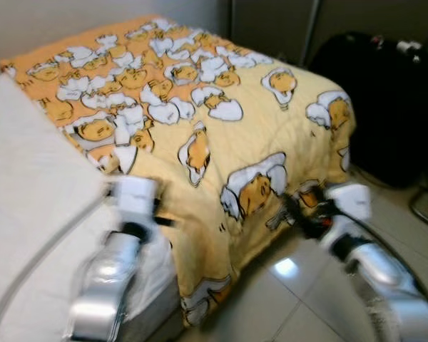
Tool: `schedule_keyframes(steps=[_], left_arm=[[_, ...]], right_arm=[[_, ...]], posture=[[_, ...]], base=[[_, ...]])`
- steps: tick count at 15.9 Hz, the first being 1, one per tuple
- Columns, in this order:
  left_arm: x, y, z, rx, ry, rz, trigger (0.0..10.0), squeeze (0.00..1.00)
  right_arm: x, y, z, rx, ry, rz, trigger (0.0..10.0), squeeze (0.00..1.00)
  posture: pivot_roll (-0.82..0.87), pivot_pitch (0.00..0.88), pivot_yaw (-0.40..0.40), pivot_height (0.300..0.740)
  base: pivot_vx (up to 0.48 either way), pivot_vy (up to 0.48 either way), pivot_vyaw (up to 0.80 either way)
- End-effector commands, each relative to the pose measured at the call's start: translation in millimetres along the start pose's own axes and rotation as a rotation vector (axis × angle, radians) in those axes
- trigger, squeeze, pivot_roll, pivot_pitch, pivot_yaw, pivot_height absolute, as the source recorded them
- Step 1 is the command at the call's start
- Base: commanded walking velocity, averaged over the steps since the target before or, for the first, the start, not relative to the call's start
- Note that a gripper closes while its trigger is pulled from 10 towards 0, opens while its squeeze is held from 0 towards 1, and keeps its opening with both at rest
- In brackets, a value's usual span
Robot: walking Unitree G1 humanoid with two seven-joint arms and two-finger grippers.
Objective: Clean up the room
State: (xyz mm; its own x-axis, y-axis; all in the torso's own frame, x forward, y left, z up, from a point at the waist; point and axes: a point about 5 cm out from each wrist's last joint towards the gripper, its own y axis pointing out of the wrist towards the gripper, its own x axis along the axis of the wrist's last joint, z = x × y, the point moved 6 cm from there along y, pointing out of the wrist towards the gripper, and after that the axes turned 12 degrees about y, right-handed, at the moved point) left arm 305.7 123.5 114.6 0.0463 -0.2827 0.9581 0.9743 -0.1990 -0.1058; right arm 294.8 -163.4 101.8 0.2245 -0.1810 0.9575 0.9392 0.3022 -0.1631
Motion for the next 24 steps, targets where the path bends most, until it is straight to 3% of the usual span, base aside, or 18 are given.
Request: schedule_keyframes(steps=[1,4,5,6,12,14,16,18,20,21,22,24], left_arm=[[-6,-1.4,14.4,0.041,0.022,0.022,10.0,0.0],[-10,1.0,12.3,0.019,0.035,0.036,10.0,0.0],[-16,4.3,13.5,0.013,0.009,0.073,10.0,0.69],[-24,9.0,13.2,-0.006,-0.028,0.125,10.0,1.0],[-40,46.5,18.9,-0.039,-0.044,0.237,10.0,1.0],[-54,58.1,13.2,-0.078,-0.057,0.304,10.0,1.0],[-74,62.9,5.1,-0.107,-0.091,0.381,10.0,1.0],[-105,64.5,7.0,-0.06,-0.11,0.486,10.0,1.0],[-115,65.7,9.2,-0.036,-0.114,0.509,10.0,1.0],[-118,66.8,7.4,-0.038,-0.131,0.507,10.0,0.06],[-122,66.2,5.2,-0.044,-0.13,0.517,10.0,0.0],[-133,65.1,-10.4,-0.078,-0.183,0.558,10.0,0.0]], right_arm=[[3,3.9,10.3,0.037,0.007,-0.011,10.0,0.0],[-3,3.2,10.4,0.05,-0.041,0.027,10.0,0.0],[-3,2.7,9.7,0.065,-0.061,0.043,10.0,0.0],[-2,1.6,9.9,0.092,-0.065,0.053,10.0,0.0],[7,-12.3,14.3,0.29,-0.091,0.116,10.0,0.0],[6,-16.5,14.2,0.356,-0.141,0.173,10.0,0.0],[2,-19.1,17.4,0.402,-0.165,0.214,10.0,0.0],[-3,-22.6,21.9,0.43,-0.203,0.252,10.0,0.0],[-6,-28.4,25.7,0.457,-0.214,0.28,10.0,0.0],[-9,-31.7,25.4,0.46,-0.222,0.293,10.0,0.0],[-10,-33.3,24.0,0.453,-0.222,0.299,10.0,0.0],[-16,-38.7,9.6,0.394,-0.215,0.341,10.0,0.0]], posture=[[-0.02,0.044,0.045,0.74],[-0.02,0.049,0.039,0.74],[-0.02,0.055,0.04,0.74],[-0.03,0.059,0.042,0.74],[-0.04,0.079,0.051,0.74],[-0.05,0.087,0.053,0.74],[-0.06,0.098,0.061,0.74],[-0.08,0.116,0.068,0.74],[-0.09,0.124,0.065,0.74],[-0.09,0.124,0.062,0.74],[-0.1,0.126,0.063,0.74],[-0.12,0.113,0.074,0.74]], base=[[0.304,0.0,0.0],[0.099,0.0,0.0],[0.0,0.0,0.0],[0.0,0.0,0.0],[0.0,0.0,0.0],[0.0,0.0,0.0],[0.0,0.0,0.0],[0.0,0.0,0.0],[0.0,0.0,0.0],[0.0,0.0,0.0],[0.0,0.0,0.0],[0.0,0.0,0.0]])
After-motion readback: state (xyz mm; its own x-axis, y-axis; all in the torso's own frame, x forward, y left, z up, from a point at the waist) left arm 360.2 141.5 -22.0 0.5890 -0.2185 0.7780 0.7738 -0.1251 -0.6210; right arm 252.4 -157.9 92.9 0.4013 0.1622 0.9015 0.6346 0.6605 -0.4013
